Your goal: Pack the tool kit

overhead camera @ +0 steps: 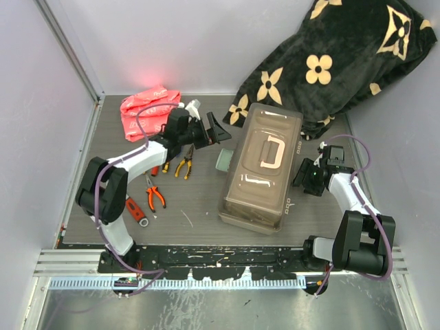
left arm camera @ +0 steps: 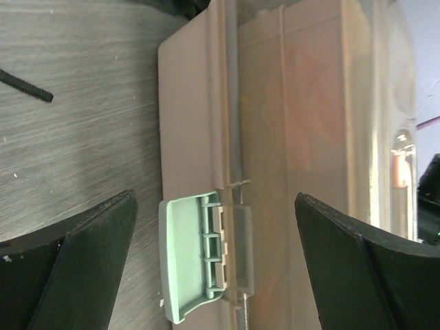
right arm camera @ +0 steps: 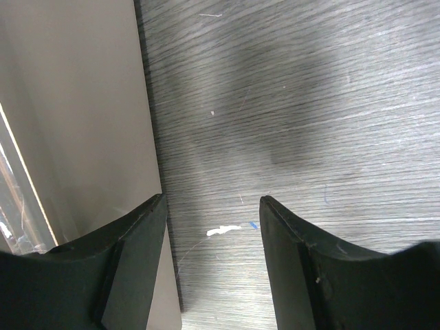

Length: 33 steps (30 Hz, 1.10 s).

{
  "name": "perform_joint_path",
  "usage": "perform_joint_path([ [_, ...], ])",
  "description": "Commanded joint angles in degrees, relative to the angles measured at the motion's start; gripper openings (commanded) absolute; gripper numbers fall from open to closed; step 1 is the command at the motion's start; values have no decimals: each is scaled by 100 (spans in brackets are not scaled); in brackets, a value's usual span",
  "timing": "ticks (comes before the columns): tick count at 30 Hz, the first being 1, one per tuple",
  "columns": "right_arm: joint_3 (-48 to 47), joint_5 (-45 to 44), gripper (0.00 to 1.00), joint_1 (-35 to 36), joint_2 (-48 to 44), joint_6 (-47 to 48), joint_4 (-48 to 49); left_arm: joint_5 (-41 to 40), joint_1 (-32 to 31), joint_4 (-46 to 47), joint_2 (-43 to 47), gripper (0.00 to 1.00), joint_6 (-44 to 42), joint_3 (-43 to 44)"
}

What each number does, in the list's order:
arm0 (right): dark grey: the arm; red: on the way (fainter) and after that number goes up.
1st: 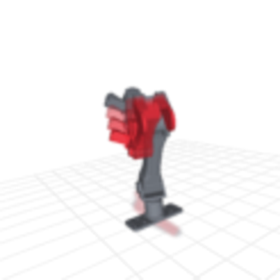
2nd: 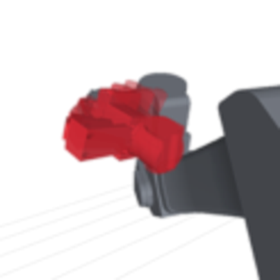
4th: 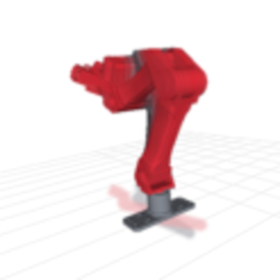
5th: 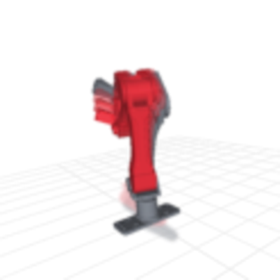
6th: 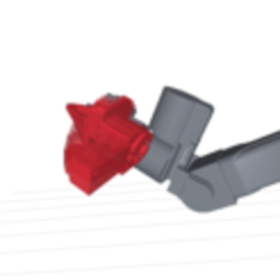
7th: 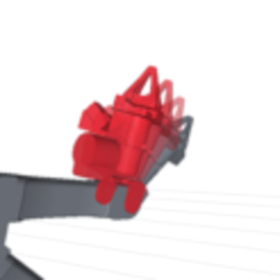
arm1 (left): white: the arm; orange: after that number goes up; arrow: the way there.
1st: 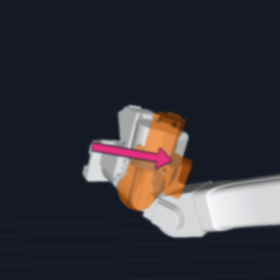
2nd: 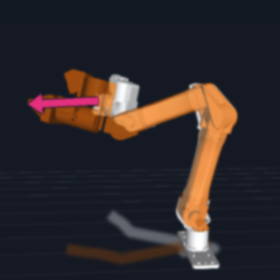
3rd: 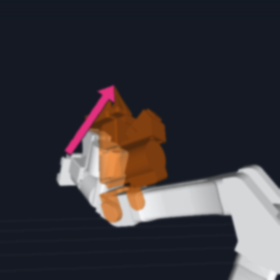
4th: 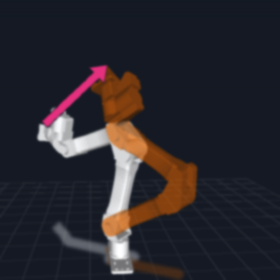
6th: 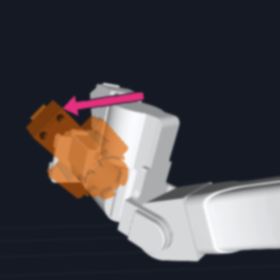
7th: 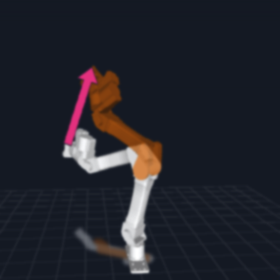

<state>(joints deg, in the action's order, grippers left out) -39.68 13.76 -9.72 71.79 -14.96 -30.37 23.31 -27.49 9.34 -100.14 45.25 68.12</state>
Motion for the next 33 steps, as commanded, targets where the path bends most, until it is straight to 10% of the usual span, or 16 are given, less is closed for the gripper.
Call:
perform_joint_path([
  [1,-136,215,62,48,-10,-7,232,-18,-147,-222,-103,99,-364,385],
  [33,-113,301,62,45,15,-25,265,1163,-1318,41,515,98,-149,659],
])
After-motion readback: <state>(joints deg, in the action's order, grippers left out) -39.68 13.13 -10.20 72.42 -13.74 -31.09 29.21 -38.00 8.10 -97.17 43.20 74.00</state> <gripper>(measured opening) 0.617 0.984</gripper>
